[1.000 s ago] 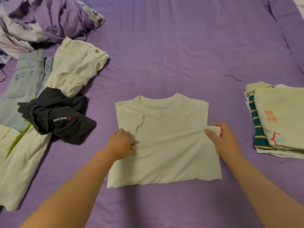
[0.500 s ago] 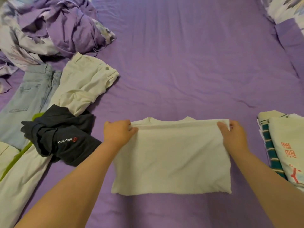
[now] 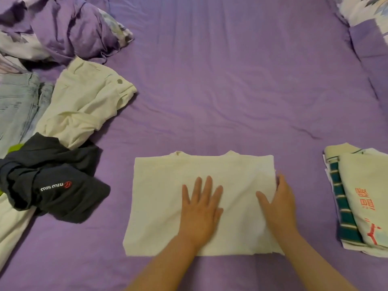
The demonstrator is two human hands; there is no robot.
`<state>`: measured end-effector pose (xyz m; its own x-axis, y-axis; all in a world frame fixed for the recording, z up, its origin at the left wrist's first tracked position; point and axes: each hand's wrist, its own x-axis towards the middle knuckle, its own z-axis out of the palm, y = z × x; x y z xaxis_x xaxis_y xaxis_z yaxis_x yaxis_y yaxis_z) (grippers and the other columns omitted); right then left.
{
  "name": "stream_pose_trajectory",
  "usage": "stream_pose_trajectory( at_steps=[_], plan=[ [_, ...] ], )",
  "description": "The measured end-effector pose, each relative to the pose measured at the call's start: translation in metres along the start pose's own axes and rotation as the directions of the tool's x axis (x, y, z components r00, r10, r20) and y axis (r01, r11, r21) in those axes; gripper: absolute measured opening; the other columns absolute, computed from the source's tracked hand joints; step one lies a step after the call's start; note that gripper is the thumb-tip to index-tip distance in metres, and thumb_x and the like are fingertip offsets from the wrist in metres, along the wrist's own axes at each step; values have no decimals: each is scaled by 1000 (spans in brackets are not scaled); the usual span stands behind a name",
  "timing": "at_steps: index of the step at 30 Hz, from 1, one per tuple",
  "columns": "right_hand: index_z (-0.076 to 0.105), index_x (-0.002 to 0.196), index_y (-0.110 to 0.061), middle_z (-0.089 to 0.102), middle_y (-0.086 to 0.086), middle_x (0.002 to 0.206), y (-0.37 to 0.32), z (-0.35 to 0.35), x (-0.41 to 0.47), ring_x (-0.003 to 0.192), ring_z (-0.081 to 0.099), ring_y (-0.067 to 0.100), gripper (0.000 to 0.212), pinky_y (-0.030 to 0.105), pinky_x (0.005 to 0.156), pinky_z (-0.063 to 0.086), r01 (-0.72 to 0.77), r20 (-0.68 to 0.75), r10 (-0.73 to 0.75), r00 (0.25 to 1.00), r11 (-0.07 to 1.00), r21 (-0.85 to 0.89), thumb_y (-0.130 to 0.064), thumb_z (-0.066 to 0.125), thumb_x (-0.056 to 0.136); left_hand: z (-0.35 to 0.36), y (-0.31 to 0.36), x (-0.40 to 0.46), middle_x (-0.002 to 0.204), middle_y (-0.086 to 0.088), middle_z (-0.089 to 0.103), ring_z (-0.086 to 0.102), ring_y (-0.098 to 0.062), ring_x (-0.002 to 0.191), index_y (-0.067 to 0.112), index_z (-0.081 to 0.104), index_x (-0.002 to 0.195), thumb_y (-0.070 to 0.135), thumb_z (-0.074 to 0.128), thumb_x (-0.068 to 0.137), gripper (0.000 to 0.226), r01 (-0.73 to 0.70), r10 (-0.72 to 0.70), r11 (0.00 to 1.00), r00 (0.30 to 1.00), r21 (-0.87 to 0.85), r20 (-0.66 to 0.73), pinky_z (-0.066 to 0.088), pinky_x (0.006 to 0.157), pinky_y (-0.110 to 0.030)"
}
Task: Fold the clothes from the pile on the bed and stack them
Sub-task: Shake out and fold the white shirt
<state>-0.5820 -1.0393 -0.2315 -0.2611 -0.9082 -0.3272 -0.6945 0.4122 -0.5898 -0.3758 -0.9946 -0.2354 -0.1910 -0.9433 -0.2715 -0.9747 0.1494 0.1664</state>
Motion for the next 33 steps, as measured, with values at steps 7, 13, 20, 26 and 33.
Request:
stream_pose_trajectory(
  at_steps=[7, 13, 20, 26, 33],
  plan=[
    [34, 142, -11, 48, 11, 134, 28, 2, -35, 116, 50, 30, 54, 42, 86, 46, -47, 61, 53, 997, 994, -99, -34, 51, 96, 31, 19, 5, 156, -9, 24, 22, -38, 142, 29, 27, 148, 66, 19, 90, 70, -25, 16, 998, 990, 58, 142, 13, 105, -63],
    [54, 102, -19, 58, -12, 86, 40, -17, -38, 82, 58, 17, 25, 28, 60, 41, -127, 129, 111, 985, 985, 121, -42, 56, 93, 36, 22, 9, 142, 0, -43, -40, -31, 134, 34, -31, 139, 70, 5, 90, 70, -13, 4, 999, 971, 39, 239, -23, 107, -61],
    [62, 87, -28, 69, -7, 90, 47, -29, -37, 85, 64, 10, 6, 20, 64, 47, -184, 308, 73, 949, 918, 351, -24, 65, 90, 35, 62, -18, 156, -4, -28, -40, -31, 133, 34, -17, 148, 65, -2, 88, 70, -9, 14, 1000, 966, -22, 257, -28, 107, -54],
    [59, 108, -34, 68, -11, 102, 27, -38, -40, 84, 67, 0, 31, 15, 60, 52, -327, 432, 85, 898, 784, 527, -11, 65, 88, -10, 72, -5, 146, -4, 42, 33, -26, 137, 30, 52, 129, 58, 23, 96, 52, 272, -119, 805, 945, -527, 306, 23, 114, -45],
    [25, 137, -60, 45, -42, 127, -48, -19, -54, 117, 48, -14, 84, 12, 82, 48, -138, 536, -242, 809, 808, 573, -12, 55, 75, -75, 34, 0, 116, 15, 61, 60, -7, 103, 38, 54, 121, 68, 27, 91, 50, 475, -185, -169, 846, -864, 501, 52, 76, -26]
  ],
)
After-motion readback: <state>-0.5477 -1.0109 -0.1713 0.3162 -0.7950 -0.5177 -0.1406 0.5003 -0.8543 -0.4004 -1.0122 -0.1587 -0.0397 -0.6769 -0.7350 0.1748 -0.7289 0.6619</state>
